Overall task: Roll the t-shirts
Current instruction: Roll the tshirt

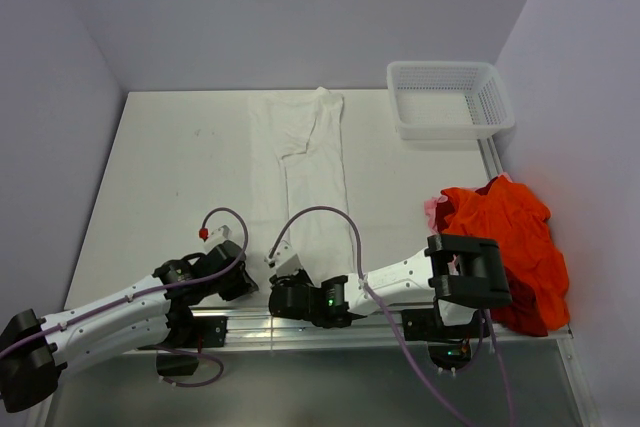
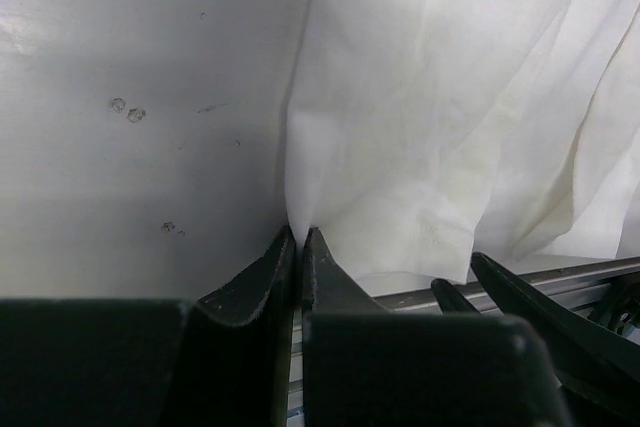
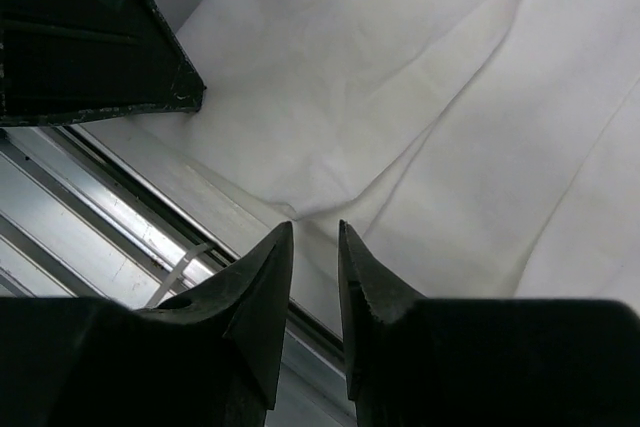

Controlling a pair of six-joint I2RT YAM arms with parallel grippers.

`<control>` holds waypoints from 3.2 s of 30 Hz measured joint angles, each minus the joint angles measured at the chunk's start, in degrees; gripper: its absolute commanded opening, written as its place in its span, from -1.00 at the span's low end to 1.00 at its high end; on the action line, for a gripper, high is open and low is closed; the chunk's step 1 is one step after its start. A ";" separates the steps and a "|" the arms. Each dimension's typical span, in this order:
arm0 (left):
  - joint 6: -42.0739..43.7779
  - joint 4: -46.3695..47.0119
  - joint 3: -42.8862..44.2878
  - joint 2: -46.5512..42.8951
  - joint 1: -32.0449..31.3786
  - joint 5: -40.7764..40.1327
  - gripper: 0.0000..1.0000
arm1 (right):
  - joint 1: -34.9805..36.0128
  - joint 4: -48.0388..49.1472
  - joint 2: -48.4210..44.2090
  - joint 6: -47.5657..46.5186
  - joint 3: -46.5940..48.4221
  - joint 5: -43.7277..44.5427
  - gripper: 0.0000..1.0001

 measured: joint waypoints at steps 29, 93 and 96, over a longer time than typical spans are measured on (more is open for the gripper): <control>0.83 -0.31 0.09 -0.07 0.00 0.02 -0.99 | -4.42 2.16 4.13 -3.85 3.78 -5.84 -0.77; 0.87 -0.98 0.50 0.11 0.00 0.50 -0.99 | 8.02 -11.98 0.37 6.27 0.00 19.34 -0.14; 0.98 -0.72 0.52 0.50 0.00 0.79 -0.99 | 5.38 -7.89 -5.57 6.75 -5.01 16.55 -0.16</control>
